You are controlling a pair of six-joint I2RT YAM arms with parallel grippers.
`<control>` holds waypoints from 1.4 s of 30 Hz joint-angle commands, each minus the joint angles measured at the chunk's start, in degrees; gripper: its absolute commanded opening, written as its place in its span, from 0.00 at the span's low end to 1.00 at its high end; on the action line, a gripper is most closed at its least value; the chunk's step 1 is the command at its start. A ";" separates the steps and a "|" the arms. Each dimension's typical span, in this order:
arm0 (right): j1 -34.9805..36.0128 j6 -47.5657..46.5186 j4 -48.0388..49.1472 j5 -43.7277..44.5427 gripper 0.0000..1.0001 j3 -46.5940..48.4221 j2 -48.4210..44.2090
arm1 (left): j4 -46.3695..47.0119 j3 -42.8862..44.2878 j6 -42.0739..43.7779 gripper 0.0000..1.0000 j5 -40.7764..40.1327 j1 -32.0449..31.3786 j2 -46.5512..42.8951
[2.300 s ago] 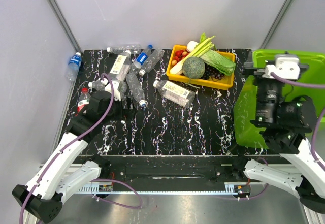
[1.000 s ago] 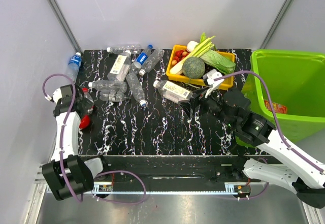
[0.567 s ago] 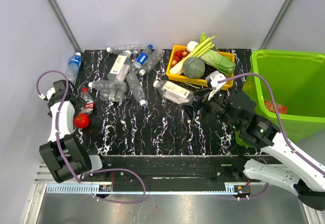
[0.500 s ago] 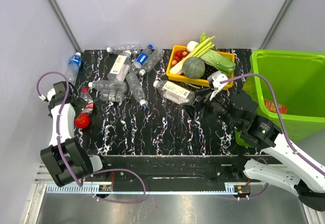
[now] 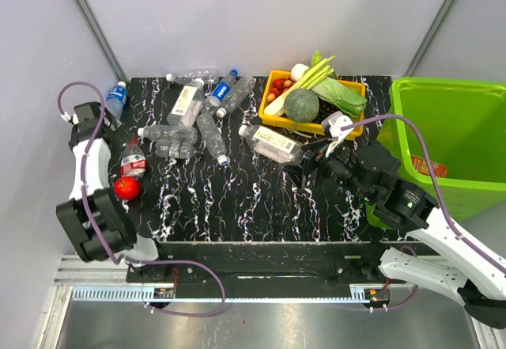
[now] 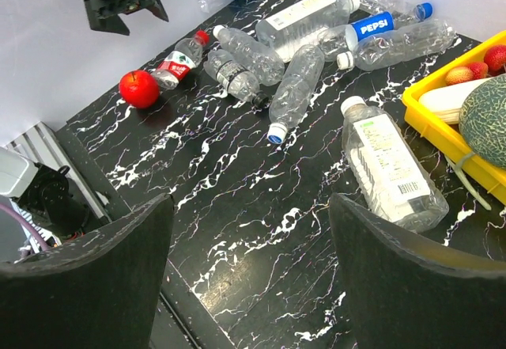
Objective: Put the plastic bottles in the bin
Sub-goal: Pick up the plastic bottle at the center of the board.
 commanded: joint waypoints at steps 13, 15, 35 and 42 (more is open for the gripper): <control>-0.16 3.79 2.17 -1.89 0.84 0.97 -0.53 | -0.74 10.15 8.71 0.96 4.74 0.29 19.98; -0.16 3.26 2.17 -1.45 0.84 0.88 -0.62 | -0.92 10.77 9.06 0.96 4.56 0.20 21.30; -0.16 -2.10 5.60 -1.89 0.87 -2.99 -1.24 | -2.94 14.55 11.00 0.66 6.50 0.11 29.04; -0.16 -1.93 4.28 -2.24 0.86 -0.88 -1.94 | -1.97 15.34 10.20 0.53 8.34 -0.15 28.07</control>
